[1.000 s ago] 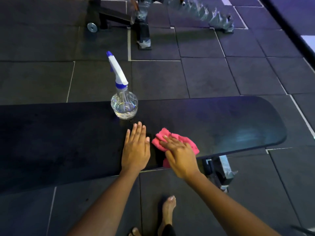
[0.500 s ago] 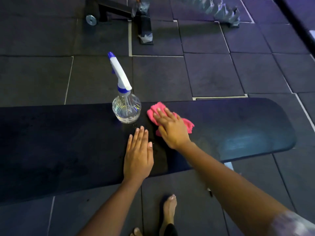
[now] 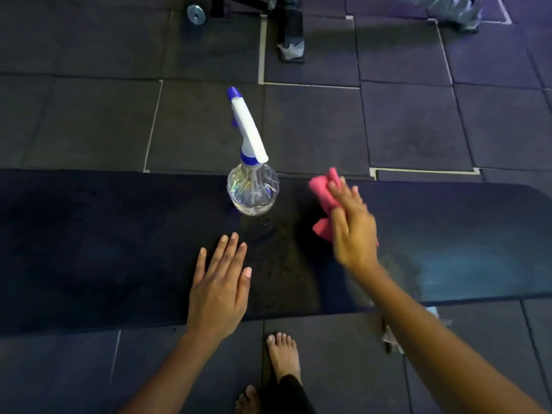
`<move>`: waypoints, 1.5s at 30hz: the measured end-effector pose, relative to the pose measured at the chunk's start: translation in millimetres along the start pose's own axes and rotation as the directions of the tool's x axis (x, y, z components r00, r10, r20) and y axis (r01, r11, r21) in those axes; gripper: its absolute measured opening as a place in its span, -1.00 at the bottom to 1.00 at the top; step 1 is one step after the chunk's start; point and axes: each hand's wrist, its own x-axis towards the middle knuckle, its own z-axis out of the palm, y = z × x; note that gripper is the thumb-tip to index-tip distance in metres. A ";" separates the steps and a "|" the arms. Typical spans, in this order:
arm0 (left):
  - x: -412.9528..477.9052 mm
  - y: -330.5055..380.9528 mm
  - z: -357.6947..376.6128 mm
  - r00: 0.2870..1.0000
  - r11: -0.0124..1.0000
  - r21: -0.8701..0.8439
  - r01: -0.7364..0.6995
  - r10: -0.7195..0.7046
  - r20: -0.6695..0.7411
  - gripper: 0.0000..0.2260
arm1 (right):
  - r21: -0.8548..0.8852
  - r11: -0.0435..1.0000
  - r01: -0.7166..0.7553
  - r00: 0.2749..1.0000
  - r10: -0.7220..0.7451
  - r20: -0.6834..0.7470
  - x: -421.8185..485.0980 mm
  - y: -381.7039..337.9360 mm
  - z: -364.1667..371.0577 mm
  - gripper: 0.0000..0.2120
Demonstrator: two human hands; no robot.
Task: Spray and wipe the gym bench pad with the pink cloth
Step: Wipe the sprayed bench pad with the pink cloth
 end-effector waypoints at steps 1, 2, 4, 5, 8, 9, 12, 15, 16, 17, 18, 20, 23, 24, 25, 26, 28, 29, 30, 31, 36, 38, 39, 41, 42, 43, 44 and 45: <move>3.6 -0.3 -0.3 1.000 1.000 0.007 0.012 -0.012 0.003 -0.54 | -0.042 0.999 -0.005 1.000 0.005 0.021 17.2 -1.9 4.4 -0.45; 7.4 -0.4 0.2 1.000 1.000 0.011 0.022 -0.022 0.006 -0.54 | -0.118 0.993 0.008 0.997 0.001 0.079 29.9 -2.9 11.5 -0.43; 12.5 -0.4 2.9 0.999 0.999 0.011 0.046 -0.046 0.014 -0.54 | -0.328 0.940 0.090 0.975 -0.015 0.223 33.7 -1.3 31.7 -0.39; 13.5 0.4 4.5 0.998 0.998 0.006 0.057 -0.057 0.018 -0.54 | -0.402 0.904 0.147 0.962 -0.037 0.270 26.9 1.7 40.8 -0.38; 11.5 1.5 7.6 0.997 0.997 -0.018 0.073 -0.072 0.032 -0.53 | -0.392 0.884 0.255 0.933 -0.119 0.339 -6.9 7.4 48.1 -0.39; 10.5 1.2 8.2 0.997 0.997 -0.028 0.073 -0.072 0.040 -0.53 | -0.363 0.882 0.300 0.916 -0.159 0.369 -20.0 9.3 46.0 -0.40; 11.0 0.4 7.9 0.996 0.994 -0.073 0.078 -0.075 0.050 -0.54 | -0.251 0.867 0.430 0.839 -0.280 0.467 -60.6 14.6 39.2 -0.40; 11.2 -0.6 3.7 0.996 0.991 -0.110 0.075 -0.069 0.063 -0.55 | -0.151 0.863 0.482 0.775 -0.340 0.532 -98.4 13.1 37.1 -0.44; 10.7 -2.0 1.6 0.996 0.992 -0.111 0.062 -0.055 0.070 -0.56 | -0.122 0.868 0.481 0.764 -0.347 0.543 -106.4 13.4 35.9 -0.46; 9.9 -4.3 -0.5 0.996 0.993 -0.109 0.045 -0.037 0.076 -0.56 | -0.088 0.884 0.460 0.762 -0.342 0.550 -110.9 12.6 34.7 -0.49; 9.2 -7.1 -2.7 0.997 0.994 -0.107 0.025 -0.017 0.079 -0.56 | -0.044 0.911 0.410 0.770 -0.320 0.551 -113.0 10.1 32.6 -0.51; 9.3 -12.5 -7.2 0.996 0.994 -0.110 -0.010 0.019 0.085 -0.57 | 0.087 0.972 0.218 0.829 -0.232 0.509 -108.5 -3.2 24.9 -0.53; 13.0 -16.7 -14.4 0.995 0.993 -0.121 -0.012 0.023 0.092 -0.57 | 0.296 0.955 -0.027 0.934 -0.082 0.349 -90.0 -36.9 3.6 -0.57; 14.5 -16.7 -17.4 0.995 0.992 -0.129 -0.005 0.018 0.096 -0.57 | 0.329 0.938 -0.111 0.955 0.009 0.298 -82.5 -47.8 -6.2 -0.57; 15.8 -16.3 -20.5 0.995 0.990 -0.139 -0.001 0.015 0.099 -0.57 | 0.361 0.912 -0.196 0.962 0.107 0.253 -74.3 -58.1 -17.1 -0.54; 17.0 -16.0 -23.7 0.995 0.989 -0.147 -0.001 0.016 0.099 -0.57 | 0.391 0.886 -0.250 0.962 0.181 0.204 -65.8 -65.9 -28.7 -0.51; 18.8 -16.4 -27.9 0.994 0.987 -0.158 -0.017 0.034 0.102 -0.56 | 0.407 0.878 -0.251 0.968 0.220 0.121 -51.3 -75.8 -51.4 -0.46; 19.3 -17.0 -28.6 0.993 0.987 -0.158 -0.029 0.046 0.107 -0.56 | 0.378 0.899 -0.220 0.975 0.196 0.102 -45.4 -79.2 -59.0 -0.45; 19.7 -18.1 -28.3 0.992 0.987 -0.155 -0.041 0.058 0.112 -0.55 | 0.320 0.929 -0.187 0.982 0.165 0.095 -41.3 -78.9 -61.4 -0.43; 19.6 -19.4 -27.2 0.991 0.987 -0.151 -0.050 0.069 0.118 -0.56 | 0.251 0.955 -0.160 0.985 0.137 0.106 -39.0 -77.7 -58.3 -0.41; 14.7 -27.2 -19.5 0.987 0.991 -0.116 -0.064 0.079 0.137 -0.55 | -0.531 0.839 0.120 0.868 0.170 0.466 -53.4 -32.5 10.7 -0.31; 13.0 -28.6 -16.5 0.985 0.994 -0.087 -0.071 0.084 0.153 -0.54 | -0.640 0.743 0.197 0.874 0.163 0.458 -60.2 -11.5 32.5 -0.29; 12.1 -29.3 -15.0 0.983 0.995 -0.068 -0.074 0.084 0.163 -0.54 | -0.658 0.728 0.191 0.885 0.162 0.436 -61.5 -7.8 38.9 -0.30; 10.4 -30.6 -13.0 0.979 0.996 -0.032 -0.082 0.087 0.183 -0.53 | -0.679 0.717 0.158 0.899 0.181 0.400 -61.8 -6.3 46.0 -0.33; 9.9 -31.4 -12.5 0.978 0.996 -0.017 -0.088 0.090 0.188 -0.52 | -0.686 0.712 0.152 0.900 0.187 0.393 -62.3 -5.7 47.5 -0.33; 9.7 -32.3 -12.5 0.977 0.996 -0.007 -0.093 0.093 0.193 -0.52 | -0.688 0.709 0.154 0.900 0.187 0.394 -62.6 -5.8 48.1 -0.32; 9.6 -32.9 -12.8 0.976 0.995 -0.004 -0.098 0.097 0.195 -0.52 | -0.682 0.714 0.156 0.902 0.178 0.393 -62.2 -7.7 47.0 -0.31; 9.5 -33.3 -13.4 0.976 0.995 -0.009 -0.101 0.101 0.195 -0.52 | -0.663 0.734 0.147 0.909 0.165 0.384 -61.5 -11.4 44.9 -0.28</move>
